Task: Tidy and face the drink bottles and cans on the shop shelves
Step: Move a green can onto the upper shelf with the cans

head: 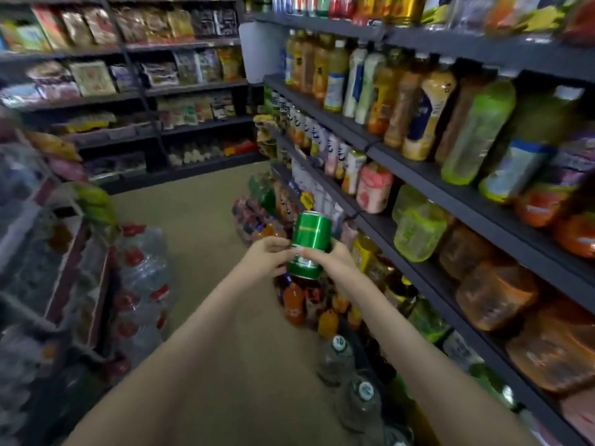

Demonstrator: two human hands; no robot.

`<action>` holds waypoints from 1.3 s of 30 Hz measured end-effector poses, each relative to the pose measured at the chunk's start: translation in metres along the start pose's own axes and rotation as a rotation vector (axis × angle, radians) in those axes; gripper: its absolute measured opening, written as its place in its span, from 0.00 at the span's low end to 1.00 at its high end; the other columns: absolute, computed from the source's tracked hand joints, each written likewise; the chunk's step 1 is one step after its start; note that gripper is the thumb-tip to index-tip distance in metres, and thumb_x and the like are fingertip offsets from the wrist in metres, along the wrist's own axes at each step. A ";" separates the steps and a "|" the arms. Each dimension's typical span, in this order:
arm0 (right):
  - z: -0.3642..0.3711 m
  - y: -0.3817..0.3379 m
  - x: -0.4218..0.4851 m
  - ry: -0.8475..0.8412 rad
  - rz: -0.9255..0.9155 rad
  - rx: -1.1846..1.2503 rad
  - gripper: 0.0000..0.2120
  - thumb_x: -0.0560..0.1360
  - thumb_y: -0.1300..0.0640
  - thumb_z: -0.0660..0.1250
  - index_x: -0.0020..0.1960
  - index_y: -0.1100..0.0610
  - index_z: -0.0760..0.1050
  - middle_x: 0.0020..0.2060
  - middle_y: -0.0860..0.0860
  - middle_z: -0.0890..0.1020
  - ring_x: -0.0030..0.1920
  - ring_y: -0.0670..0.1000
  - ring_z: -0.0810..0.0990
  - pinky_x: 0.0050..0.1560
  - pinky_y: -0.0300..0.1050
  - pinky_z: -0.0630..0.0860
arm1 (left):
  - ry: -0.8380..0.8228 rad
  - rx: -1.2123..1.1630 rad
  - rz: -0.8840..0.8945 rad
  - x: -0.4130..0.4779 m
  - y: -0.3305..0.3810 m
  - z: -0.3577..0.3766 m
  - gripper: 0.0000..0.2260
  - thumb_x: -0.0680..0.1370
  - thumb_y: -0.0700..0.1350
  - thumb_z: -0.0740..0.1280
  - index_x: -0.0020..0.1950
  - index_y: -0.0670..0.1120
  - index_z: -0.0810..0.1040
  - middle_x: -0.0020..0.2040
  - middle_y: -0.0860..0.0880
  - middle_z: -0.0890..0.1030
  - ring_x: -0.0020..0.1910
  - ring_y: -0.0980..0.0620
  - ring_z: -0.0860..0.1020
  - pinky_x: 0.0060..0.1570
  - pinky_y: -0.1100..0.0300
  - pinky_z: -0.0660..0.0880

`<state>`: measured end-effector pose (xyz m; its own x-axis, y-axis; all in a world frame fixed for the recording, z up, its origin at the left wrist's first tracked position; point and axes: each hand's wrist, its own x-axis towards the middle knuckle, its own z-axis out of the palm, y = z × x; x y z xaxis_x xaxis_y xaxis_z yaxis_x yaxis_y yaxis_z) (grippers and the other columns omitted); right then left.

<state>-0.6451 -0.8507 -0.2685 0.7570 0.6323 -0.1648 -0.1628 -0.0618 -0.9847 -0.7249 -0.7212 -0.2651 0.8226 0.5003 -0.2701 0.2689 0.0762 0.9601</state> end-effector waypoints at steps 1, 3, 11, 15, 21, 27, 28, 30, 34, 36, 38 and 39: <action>0.009 -0.006 0.026 0.019 0.004 0.003 0.14 0.69 0.62 0.74 0.53 0.57 0.77 0.41 0.49 0.83 0.38 0.43 0.83 0.37 0.34 0.77 | -0.008 0.025 -0.002 0.025 0.011 -0.014 0.12 0.76 0.38 0.67 0.59 0.42 0.73 0.51 0.45 0.77 0.51 0.50 0.76 0.44 0.63 0.75; 0.023 -0.019 0.076 0.054 0.009 -0.001 0.18 0.69 0.62 0.74 0.58 0.62 0.75 0.44 0.52 0.83 0.41 0.46 0.83 0.39 0.37 0.78 | -0.024 0.061 -0.012 0.076 0.028 -0.040 0.08 0.77 0.38 0.66 0.56 0.42 0.74 0.47 0.43 0.77 0.45 0.50 0.77 0.37 0.65 0.76; 0.047 -0.055 0.304 0.085 -0.002 -0.002 0.16 0.72 0.60 0.72 0.58 0.59 0.74 0.49 0.55 0.83 0.46 0.51 0.82 0.43 0.42 0.80 | 0.009 0.239 -0.016 0.295 0.087 -0.137 0.04 0.80 0.43 0.62 0.47 0.44 0.76 0.38 0.46 0.78 0.35 0.50 0.77 0.34 0.59 0.75; 0.072 -0.088 0.421 0.054 -0.005 -0.010 0.17 0.71 0.59 0.73 0.58 0.59 0.75 0.52 0.58 0.82 0.50 0.57 0.82 0.55 0.55 0.78 | -0.002 0.227 -0.006 0.388 0.135 -0.184 0.03 0.80 0.41 0.61 0.49 0.43 0.74 0.40 0.45 0.77 0.33 0.52 0.74 0.30 0.64 0.71; 0.120 -0.143 0.563 0.040 -0.068 -0.088 0.17 0.70 0.59 0.73 0.57 0.56 0.74 0.49 0.53 0.83 0.48 0.52 0.82 0.49 0.46 0.79 | 0.053 0.267 0.071 0.520 0.196 -0.265 0.05 0.80 0.41 0.62 0.54 0.43 0.75 0.45 0.45 0.80 0.40 0.50 0.78 0.40 0.59 0.78; 0.162 -0.186 0.687 0.166 -0.183 -0.066 0.17 0.70 0.58 0.74 0.57 0.53 0.74 0.47 0.50 0.83 0.46 0.49 0.83 0.43 0.42 0.77 | -0.068 0.348 0.216 0.668 0.251 -0.323 0.07 0.79 0.42 0.64 0.56 0.42 0.75 0.45 0.44 0.81 0.41 0.48 0.80 0.41 0.58 0.79; 0.168 -0.195 0.705 0.205 -0.204 -0.051 0.18 0.70 0.59 0.74 0.57 0.53 0.74 0.47 0.50 0.83 0.46 0.49 0.83 0.42 0.41 0.77 | -0.102 0.368 0.247 0.690 0.262 -0.330 0.07 0.78 0.42 0.64 0.55 0.43 0.76 0.44 0.45 0.81 0.42 0.48 0.80 0.45 0.55 0.79; 0.178 -0.217 0.738 0.298 -0.246 -0.033 0.18 0.69 0.59 0.74 0.57 0.53 0.74 0.47 0.49 0.83 0.45 0.48 0.83 0.40 0.39 0.76 | -0.176 0.391 0.310 0.729 0.288 -0.339 0.06 0.78 0.43 0.64 0.54 0.44 0.76 0.43 0.46 0.81 0.42 0.48 0.80 0.49 0.52 0.78; 0.184 -0.266 0.772 0.444 -0.373 -0.050 0.18 0.69 0.58 0.75 0.56 0.53 0.75 0.46 0.48 0.84 0.45 0.46 0.83 0.42 0.37 0.78 | -0.310 0.416 0.473 0.791 0.345 -0.324 0.05 0.79 0.42 0.64 0.54 0.45 0.76 0.43 0.49 0.81 0.41 0.51 0.80 0.43 0.55 0.78; 0.179 -0.288 0.774 0.523 -0.440 -0.092 0.18 0.68 0.59 0.75 0.55 0.52 0.75 0.45 0.48 0.84 0.45 0.44 0.83 0.42 0.36 0.77 | -0.399 0.409 0.599 0.809 0.373 -0.302 0.06 0.79 0.40 0.62 0.54 0.45 0.76 0.44 0.49 0.80 0.41 0.52 0.79 0.39 0.62 0.76; 0.172 -0.309 0.769 0.613 -0.519 -0.125 0.18 0.67 0.61 0.75 0.54 0.51 0.75 0.44 0.46 0.84 0.44 0.42 0.83 0.41 0.33 0.76 | -0.500 0.380 0.706 0.818 0.397 -0.277 0.06 0.79 0.38 0.62 0.49 0.48 0.77 0.43 0.49 0.80 0.41 0.52 0.79 0.41 0.63 0.76; 0.167 -0.318 0.765 0.658 -0.559 -0.140 0.18 0.67 0.61 0.76 0.54 0.51 0.75 0.45 0.46 0.84 0.46 0.42 0.82 0.43 0.34 0.77 | -0.543 0.365 0.754 0.821 0.408 -0.265 0.08 0.78 0.39 0.63 0.46 0.52 0.77 0.42 0.50 0.81 0.41 0.50 0.79 0.44 0.59 0.77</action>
<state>-0.1196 -0.2184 -0.0720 0.9212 0.0267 0.3882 0.3883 0.0027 -0.9215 -0.0721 -0.0511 -0.0758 0.9348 -0.1601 0.3171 -0.3552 -0.4140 0.8381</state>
